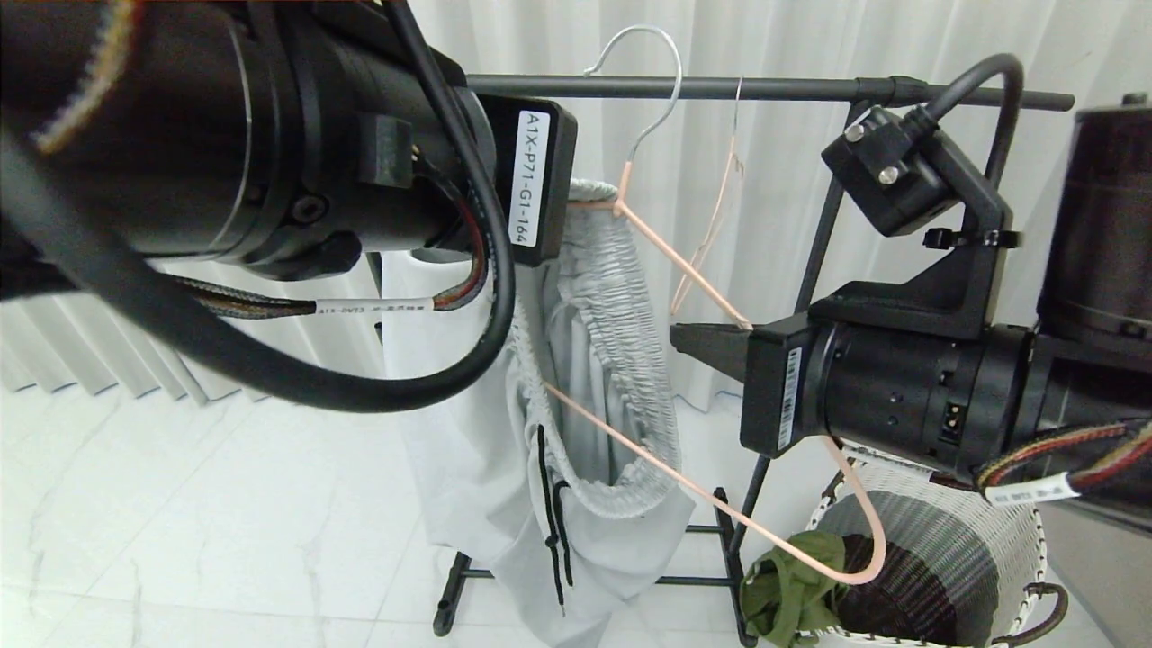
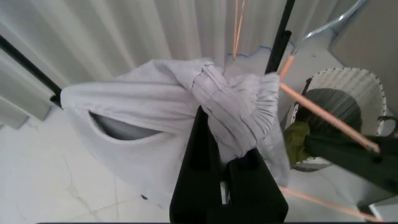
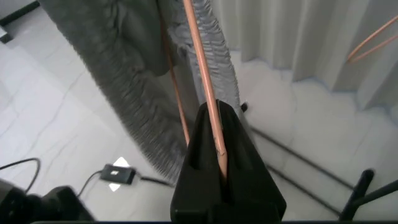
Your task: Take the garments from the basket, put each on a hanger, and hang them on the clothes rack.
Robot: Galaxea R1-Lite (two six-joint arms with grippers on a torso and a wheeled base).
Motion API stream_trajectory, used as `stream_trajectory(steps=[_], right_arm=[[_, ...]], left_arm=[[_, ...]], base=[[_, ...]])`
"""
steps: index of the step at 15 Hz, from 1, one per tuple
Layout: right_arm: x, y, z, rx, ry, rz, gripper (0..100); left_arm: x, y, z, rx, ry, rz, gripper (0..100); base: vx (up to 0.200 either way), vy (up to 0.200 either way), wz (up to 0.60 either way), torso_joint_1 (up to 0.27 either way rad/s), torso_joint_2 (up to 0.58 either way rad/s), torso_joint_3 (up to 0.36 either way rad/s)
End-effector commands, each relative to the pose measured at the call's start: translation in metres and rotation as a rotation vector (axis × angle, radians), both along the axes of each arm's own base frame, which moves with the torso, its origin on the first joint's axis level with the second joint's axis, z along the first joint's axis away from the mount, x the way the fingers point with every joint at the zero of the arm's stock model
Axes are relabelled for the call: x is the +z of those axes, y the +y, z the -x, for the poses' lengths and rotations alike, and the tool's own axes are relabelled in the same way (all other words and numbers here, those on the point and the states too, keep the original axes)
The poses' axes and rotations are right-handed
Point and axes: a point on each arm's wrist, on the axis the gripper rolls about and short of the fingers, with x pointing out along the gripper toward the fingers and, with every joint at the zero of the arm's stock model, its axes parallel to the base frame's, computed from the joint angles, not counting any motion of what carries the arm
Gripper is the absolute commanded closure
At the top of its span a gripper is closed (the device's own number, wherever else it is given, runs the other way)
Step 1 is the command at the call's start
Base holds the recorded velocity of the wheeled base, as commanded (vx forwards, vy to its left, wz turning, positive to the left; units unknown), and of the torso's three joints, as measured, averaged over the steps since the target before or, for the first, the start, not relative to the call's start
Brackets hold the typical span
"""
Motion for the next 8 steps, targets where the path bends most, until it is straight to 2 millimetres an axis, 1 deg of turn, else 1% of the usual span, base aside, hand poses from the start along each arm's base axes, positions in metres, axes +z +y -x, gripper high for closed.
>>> stream_trajectory(steps=[1, 8], right_arm=[[0.0075, -0.0037, 0.0023, -0.008, -0.047, -0.027, 100], [0.0173, -0.0017, 0.001, -0.012, -0.137, -0.093, 100]], left_arm=[[-0.0004, 0.0001, -0.0003, -0.005, -0.008, -0.024, 100], [-0.0039, -0.0003, -0.0005, -0.013, -0.006, -0.054, 100]], base=[[0.0, 0.0, 0.0, 0.0, 0.0, 0.0], [0.0, 0.0, 0.0, 0.0, 0.0, 0.0]])
